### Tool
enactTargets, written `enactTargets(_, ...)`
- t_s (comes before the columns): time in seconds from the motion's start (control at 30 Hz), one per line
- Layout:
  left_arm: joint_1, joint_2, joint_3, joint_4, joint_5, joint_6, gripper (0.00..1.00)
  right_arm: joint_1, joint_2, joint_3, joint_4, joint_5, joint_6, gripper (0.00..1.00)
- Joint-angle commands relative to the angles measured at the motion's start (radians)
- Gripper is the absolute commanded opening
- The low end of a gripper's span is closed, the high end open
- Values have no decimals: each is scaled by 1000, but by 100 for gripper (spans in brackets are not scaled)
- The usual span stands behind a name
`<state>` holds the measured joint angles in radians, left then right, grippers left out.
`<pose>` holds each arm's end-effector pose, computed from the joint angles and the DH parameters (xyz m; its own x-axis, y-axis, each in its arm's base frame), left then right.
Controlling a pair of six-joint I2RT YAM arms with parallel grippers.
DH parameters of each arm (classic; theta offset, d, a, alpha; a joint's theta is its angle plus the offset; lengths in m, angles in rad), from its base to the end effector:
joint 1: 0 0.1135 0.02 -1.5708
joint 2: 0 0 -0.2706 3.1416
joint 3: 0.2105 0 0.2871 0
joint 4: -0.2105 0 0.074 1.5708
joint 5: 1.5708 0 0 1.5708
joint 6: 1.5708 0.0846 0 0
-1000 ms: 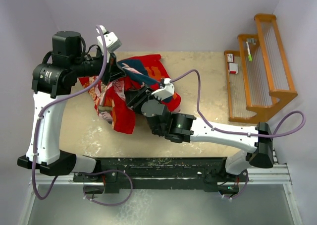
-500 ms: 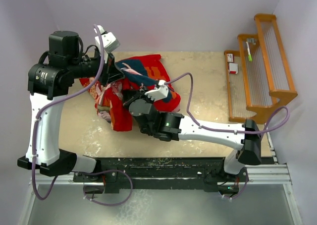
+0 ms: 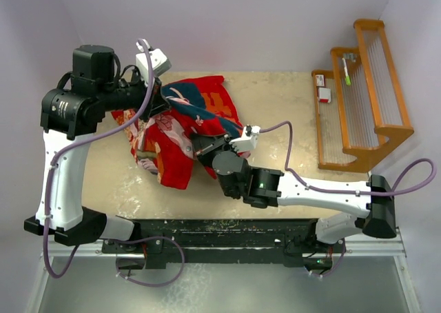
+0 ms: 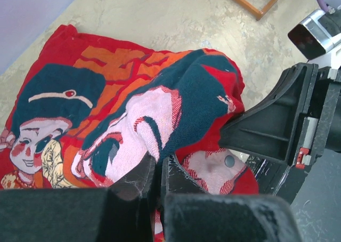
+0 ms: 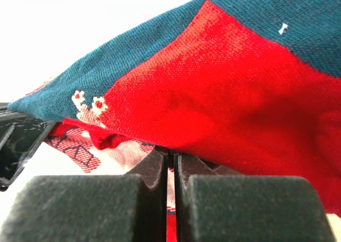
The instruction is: Remove the pillowcase from the pillow
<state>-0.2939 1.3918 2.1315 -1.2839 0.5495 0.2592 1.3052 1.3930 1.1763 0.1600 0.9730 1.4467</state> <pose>0.2397 -0.1187 0.5377 -0.3060 0.3210 -0.8963 0.7792 0.6254 -0.0421 0.1674 0.3490 0.3712 -0.3258 0.9300 -0.1701 -0.0256 0.1711 0.9849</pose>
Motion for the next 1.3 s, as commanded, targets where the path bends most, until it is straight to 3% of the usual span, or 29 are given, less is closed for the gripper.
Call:
enactTargets(0.0, 18, -46, 50, 212, -131, 54, 0, 7, -26, -86, -174, 83, 62, 0)
enactTargets(0.23, 19, -43, 44, 253, -216, 86, 0, 46, -43, -127, -249, 74, 125, 0)
enactTargets(0.43, 18, -31, 50, 233, -164, 78, 0, 77, -6, -124, -23, -60, -172, 3)
enactTargets(0.5, 18, -29, 47, 217, -135, 70, 0, 77, -13, -126, 90, -116, -285, 42)
enactTargets(0.57, 18, -30, 47, 209, -120, 66, 0, 77, -30, -126, 163, -137, -336, 52)
enactTargets(0.8, 18, -26, 66, 192, -92, 60, 0, 71, -38, -86, 200, -88, -344, 49)
enactTargets(0.9, 18, -23, 70, 184, -72, 49, 0, 68, 1, -21, 188, -49, -348, 52)
enactTargets(1.07, 18, -8, 96, 141, -2, 18, 0, 65, 98, 142, -19, 81, -194, 53)
enactTargets(1.27, 18, -3, 74, 82, 151, -19, 0, 65, 163, 234, -82, 174, -131, 56)
